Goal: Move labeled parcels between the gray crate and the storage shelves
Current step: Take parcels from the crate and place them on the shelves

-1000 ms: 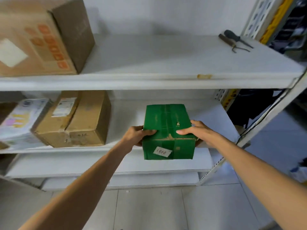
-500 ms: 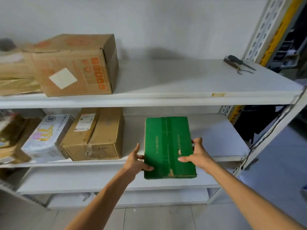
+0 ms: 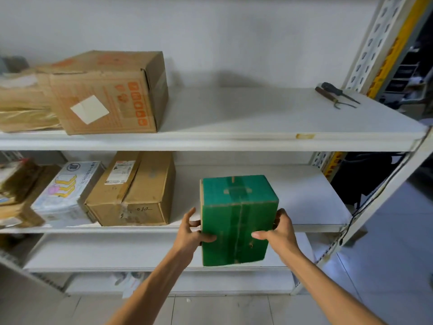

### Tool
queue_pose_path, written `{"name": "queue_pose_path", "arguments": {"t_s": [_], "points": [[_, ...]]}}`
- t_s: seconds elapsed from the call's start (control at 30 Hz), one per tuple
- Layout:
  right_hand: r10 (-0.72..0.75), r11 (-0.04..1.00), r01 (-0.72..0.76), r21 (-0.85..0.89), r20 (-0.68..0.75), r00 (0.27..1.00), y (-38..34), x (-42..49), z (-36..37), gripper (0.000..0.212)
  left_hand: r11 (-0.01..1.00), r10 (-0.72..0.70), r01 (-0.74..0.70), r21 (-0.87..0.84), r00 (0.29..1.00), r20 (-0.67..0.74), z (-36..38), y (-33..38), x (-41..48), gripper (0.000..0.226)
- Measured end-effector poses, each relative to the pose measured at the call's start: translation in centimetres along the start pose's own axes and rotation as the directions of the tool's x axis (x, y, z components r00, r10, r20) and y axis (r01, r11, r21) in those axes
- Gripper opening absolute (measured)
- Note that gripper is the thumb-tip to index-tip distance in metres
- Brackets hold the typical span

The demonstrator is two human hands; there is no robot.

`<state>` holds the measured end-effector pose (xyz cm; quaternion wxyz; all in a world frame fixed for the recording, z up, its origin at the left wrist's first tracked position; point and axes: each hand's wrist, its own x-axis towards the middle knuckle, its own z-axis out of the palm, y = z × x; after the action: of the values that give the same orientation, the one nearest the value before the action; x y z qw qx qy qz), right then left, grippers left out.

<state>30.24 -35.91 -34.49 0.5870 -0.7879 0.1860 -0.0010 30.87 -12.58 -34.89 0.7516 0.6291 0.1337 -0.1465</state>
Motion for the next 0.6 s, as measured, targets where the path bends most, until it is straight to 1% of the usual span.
{"name": "queue_pose_path", "arguments": {"t_s": [0.07,0.1,0.17,0.33,0.43,0.5,0.53,0.6], "points": [[-0.01,1.0,0.01,0.006,0.002,1.0,-0.3,0.0,-0.2,0.059,0.999,0.029,-0.03,0.036,0.999,0.031,-0.2,-0.3,0.2,0.086],[-0.011,1.0,0.011,0.002,0.004,1.0,-0.5,0.0,-0.4,0.059,0.998,0.041,-0.043,0.047,0.998,0.037,-0.2,-0.3,0.2,0.086],[-0.02,1.0,0.02,-0.003,0.001,1.0,-1.0,0.1,-0.7,0.061,0.997,0.056,-0.058,0.052,0.997,0.044,0.1,0.0,0.1,0.083],[-0.046,0.998,0.046,0.048,-0.012,0.999,-0.9,0.3,-1.2,0.073,0.992,0.12,-0.123,0.024,0.988,0.099,0.8,0.9,-0.3,0.08],[-0.044,0.994,0.043,0.098,0.009,0.999,-0.8,0.4,-1.2,0.073,0.986,0.16,-0.164,0.022,0.978,0.135,0.7,0.8,-0.2,0.084],[-0.026,0.989,0.021,0.149,0.03,0.999,-0.7,0.8,-1.4,0.071,0.982,0.181,-0.187,0.021,0.969,0.165,0.6,0.8,-0.4,0.081],[-0.015,0.984,0.006,0.181,0.045,0.999,-0.7,1.0,-1.7,0.068,0.977,0.199,-0.21,0.048,0.966,0.164,0.6,0.8,-0.5,0.079],[0.012,0.968,-0.035,0.247,0.096,0.995,-0.5,1.5,-2.5,0.058,0.944,0.247,-0.269,0.191,0.96,0.13,0.9,0.9,-0.8,0.078]]}}
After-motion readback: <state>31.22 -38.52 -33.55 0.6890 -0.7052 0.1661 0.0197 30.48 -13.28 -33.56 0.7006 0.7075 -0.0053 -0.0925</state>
